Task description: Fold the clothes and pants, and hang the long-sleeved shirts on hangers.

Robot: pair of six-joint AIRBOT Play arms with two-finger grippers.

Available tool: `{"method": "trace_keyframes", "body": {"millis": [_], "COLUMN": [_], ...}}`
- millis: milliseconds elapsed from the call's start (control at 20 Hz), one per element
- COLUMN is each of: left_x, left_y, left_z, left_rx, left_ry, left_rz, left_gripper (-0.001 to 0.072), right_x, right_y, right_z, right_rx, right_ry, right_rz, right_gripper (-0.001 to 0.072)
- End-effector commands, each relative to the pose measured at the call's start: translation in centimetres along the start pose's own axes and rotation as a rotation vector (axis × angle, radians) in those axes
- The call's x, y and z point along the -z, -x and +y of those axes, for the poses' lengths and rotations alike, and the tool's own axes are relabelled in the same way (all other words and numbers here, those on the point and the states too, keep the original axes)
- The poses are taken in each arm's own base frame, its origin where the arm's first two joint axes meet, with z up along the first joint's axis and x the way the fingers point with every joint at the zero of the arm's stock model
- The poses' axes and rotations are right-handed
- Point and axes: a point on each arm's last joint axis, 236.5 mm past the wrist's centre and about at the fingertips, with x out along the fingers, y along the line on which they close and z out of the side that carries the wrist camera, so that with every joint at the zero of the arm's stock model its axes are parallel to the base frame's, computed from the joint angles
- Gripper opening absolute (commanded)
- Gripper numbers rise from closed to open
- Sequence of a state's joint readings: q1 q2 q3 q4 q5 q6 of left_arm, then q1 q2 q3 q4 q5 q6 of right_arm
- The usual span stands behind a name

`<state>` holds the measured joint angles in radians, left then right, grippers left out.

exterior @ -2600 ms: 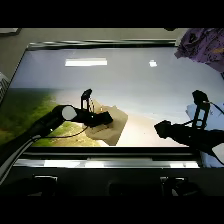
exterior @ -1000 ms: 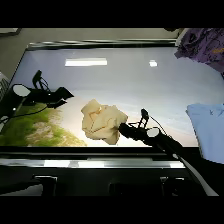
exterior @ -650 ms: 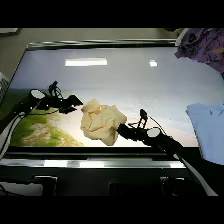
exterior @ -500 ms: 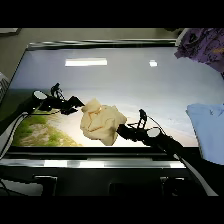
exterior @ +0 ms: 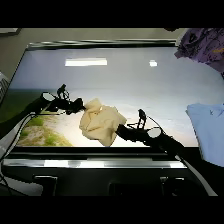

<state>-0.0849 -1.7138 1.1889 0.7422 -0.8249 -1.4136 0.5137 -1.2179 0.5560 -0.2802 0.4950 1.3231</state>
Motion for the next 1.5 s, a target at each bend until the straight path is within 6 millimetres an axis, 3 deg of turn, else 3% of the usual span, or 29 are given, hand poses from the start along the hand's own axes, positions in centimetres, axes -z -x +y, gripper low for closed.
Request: {"method": "trace_keyframes", "body": {"millis": [0,100,200,350,450,550,650,750,850,950,1000,1100,1200,1300,1450], "left_x": [-3.5,-7.4,-10.6,-12.2,-11.3,-9.2,-6.7,-3.8,-1.0,0.5,0.7,0.0,-1.3,-2.5,-3.3], "left_y": [2.9,8.1,14.9,26.0,32.7,39.6,45.5,50.2,52.6,52.3,51.5,48.3,42.8,35.4,22.7], "left_z": [-1.9,-4.1,-7.0,-12.9,-16.3,-17.9,-17.5,-16.7,-16.0,-16.0,-15.9,-15.6,-14.9,-13.2,-8.0], "left_rx": [0.023,0.030,0.030,0.035,0.020,-0.022,-0.086,-0.130,-0.154,-0.152,-0.153,-0.162,-0.184,-0.230,-0.339], "left_ry": [-0.044,-0.120,-0.218,-0.376,-0.463,-0.464,-0.394,-0.318,-0.284,-0.280,-0.278,-0.289,-0.309,-0.307,-0.264], "left_rz": [-0.102,-0.233,-0.380,-0.609,-0.745,-0.886,-1.016,-1.113,-1.142,-1.106,-1.072,-0.979,-0.841,-0.662,-0.374], "left_gripper": [0.0017,0.0017,0.0017,0.0016,0.0017,0.0017,0.0017,0.0017,0.0017,0.0018,0.0018,0.0018,0.0018,0.0018,0.0018], "right_x": [-2.0,-4.8,-9.0,-13.2,-13.8,-13.1,-12.2,-11.0,-9.6,-8.6,-8.7,-9.4,-10.8,-12.7,-16.6], "right_y": [2.2,5.4,10.8,19.9,25.8,31.3,36.6,41.1,44.3,45.2,44.7,41.3,35.8,30.2,21.7], "right_z": [2.6,6.0,9.6,15.0,18.7,21.8,23.4,24.2,24.9,25.7,25.6,24.2,21.0,16.9,10.9], "right_rx": [-0.044,-0.090,-0.138,-0.184,-0.207,-0.188,-0.127,-0.048,-0.015,-0.043,-0.061,-0.053,0.016,0.107,0.201], "right_ry": [0.087,0.193,0.259,0.388,0.493,0.615,0.681,0.729,0.751,0.736,0.700,0.619,0.514,0.384,0.233], "right_rz": [-0.102,-0.208,-0.338,-0.511,-0.597,-0.675,-0.775,-0.869,-0.932,-0.933,-0.909,-0.776,-0.566,-0.377,-0.169], "right_gripper": [0.0037,0.0036,0.0036,0.0036,0.0036,0.0036,0.0036,0.0036,0.0037,0.0037,0.0037,0.0037,0.0037,0.0038,0.0038]}}
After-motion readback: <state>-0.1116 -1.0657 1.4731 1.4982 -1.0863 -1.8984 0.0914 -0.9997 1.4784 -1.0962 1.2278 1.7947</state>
